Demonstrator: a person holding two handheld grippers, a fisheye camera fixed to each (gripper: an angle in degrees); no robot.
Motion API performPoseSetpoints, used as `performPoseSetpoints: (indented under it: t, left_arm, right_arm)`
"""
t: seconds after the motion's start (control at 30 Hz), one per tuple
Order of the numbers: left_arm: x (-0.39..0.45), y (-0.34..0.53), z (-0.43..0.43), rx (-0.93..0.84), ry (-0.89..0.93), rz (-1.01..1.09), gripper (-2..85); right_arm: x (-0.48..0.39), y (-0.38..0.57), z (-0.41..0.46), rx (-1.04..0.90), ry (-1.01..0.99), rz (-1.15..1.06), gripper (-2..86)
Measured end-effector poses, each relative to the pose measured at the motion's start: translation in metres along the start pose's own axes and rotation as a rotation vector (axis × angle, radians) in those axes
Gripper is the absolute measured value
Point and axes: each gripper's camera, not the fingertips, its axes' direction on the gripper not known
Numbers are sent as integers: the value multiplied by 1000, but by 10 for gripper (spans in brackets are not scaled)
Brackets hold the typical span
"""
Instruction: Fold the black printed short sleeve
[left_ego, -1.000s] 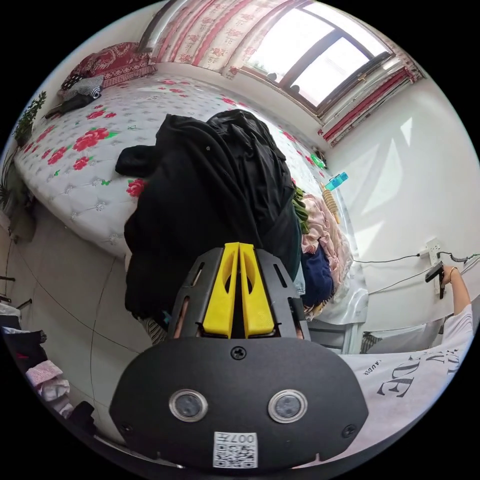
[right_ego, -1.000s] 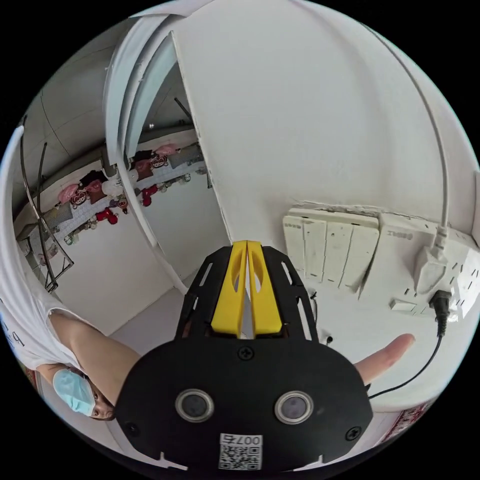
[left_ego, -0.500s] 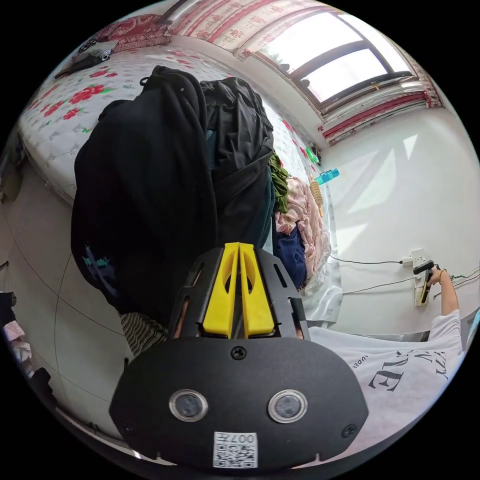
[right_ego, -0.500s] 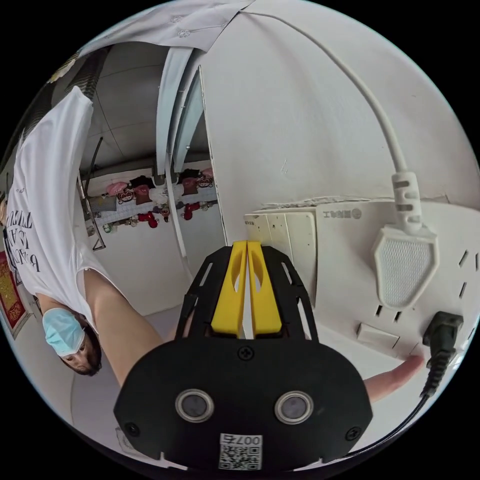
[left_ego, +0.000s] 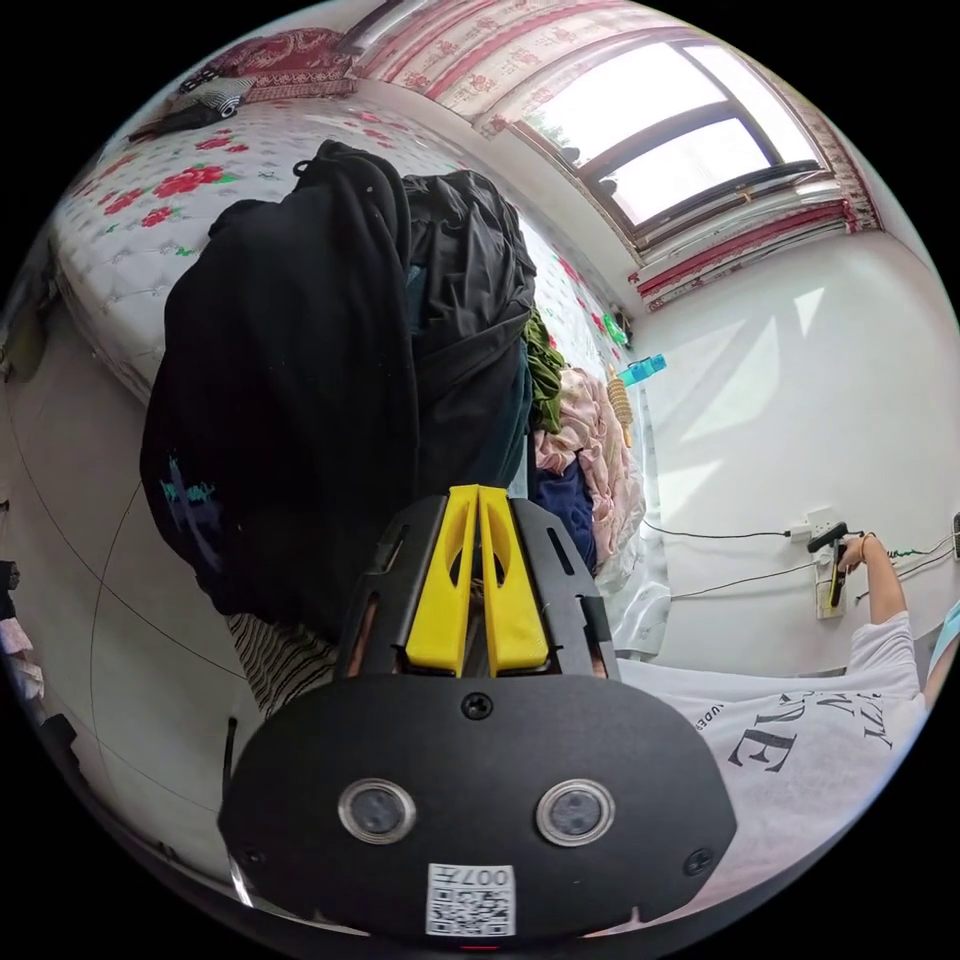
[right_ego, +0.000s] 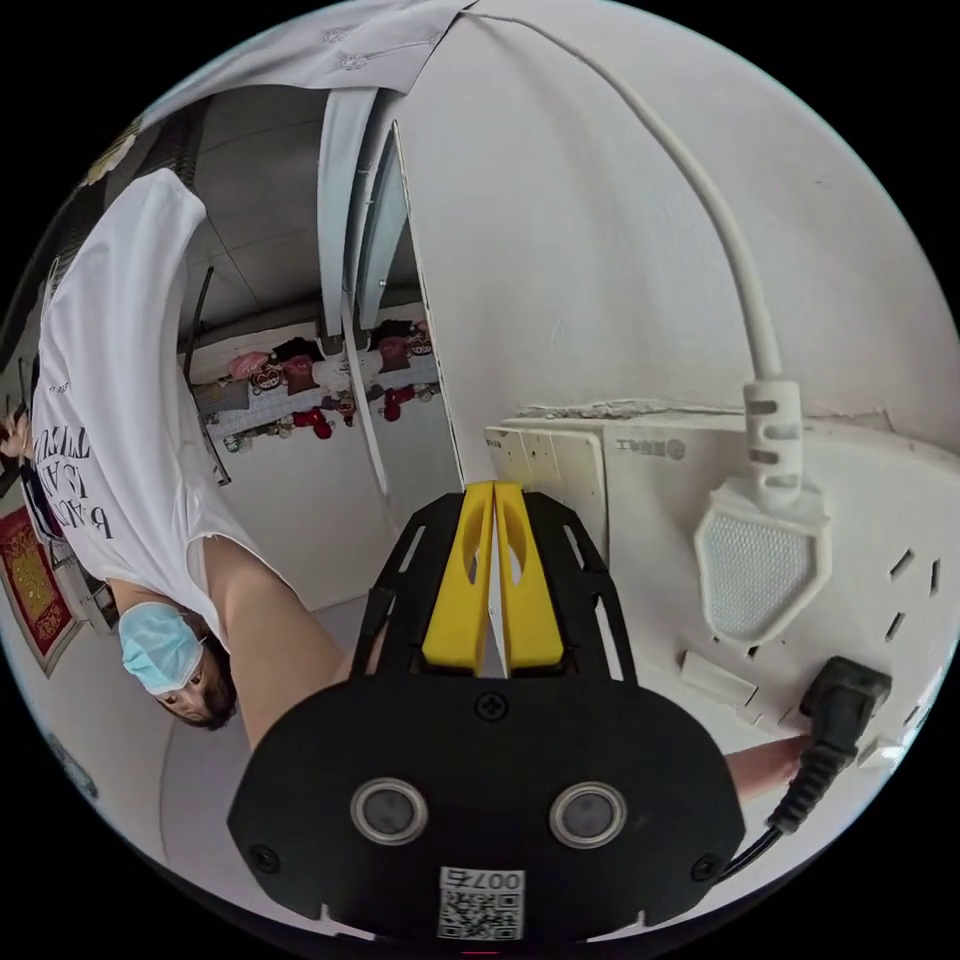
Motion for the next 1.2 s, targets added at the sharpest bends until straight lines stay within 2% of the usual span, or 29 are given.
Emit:
performPoseSetpoints:
  t: [0.17,0.33,0.5,0.57,0.67,0.73,0.77,0.83,0.87,0.93,0.97,1.03,1.07,1.1,1.13,1.2]
  left_arm:
    - [-1,11,0,4,-34,-1,-10]
    - [8,11,3,-2,-58,48,-10]
    - [24,5,9,-22,-115,182,-10]
    - [25,2,11,-33,-107,236,-10]
    - [20,2,5,-26,-91,290,-9]
    - [12,6,-4,-18,-82,317,-9]
    - [5,10,-12,-11,-82,333,-8]
    - [-10,17,-25,-6,-101,344,-5]
    - [-22,24,-36,4,-120,346,-2]
    - [-43,34,-53,13,-155,339,6]
    - [-59,42,-65,17,-182,322,12]
    - [-85,53,-84,23,-207,290,24]
    - [-102,60,-96,22,-215,263,32]
    - [-111,64,-102,24,-215,250,35]
    - [-128,72,-115,28,-215,229,41]
    - [-153,83,-134,35,-231,198,48]
  right_arm:
    - [10,-9,29,-35,-25,-9,-3]
    - [8,-1,60,41,201,60,-3]
    - [6,14,138,-11,298,186,-3]
    - [-7,22,167,50,329,194,-3]
    - [-47,36,204,287,377,119,-3]
    - [-95,46,232,547,483,2,-3]
    - [-108,48,239,610,513,-31,-3]
    - [-162,56,268,934,637,-186,-2]
    - [-175,58,275,1027,667,-217,-2]
    - [-222,67,304,1440,746,-310,-2]
    - [-232,69,311,1550,748,-327,-2]
    - [-265,71,340,1982,628,-423,0]
    - [-270,71,345,2074,547,-454,1]
    - [-277,70,352,2222,338,-519,4]
    - [-285,71,356,2297,150,-640,8]
    - [-296,74,358,2321,-74,-825,24]
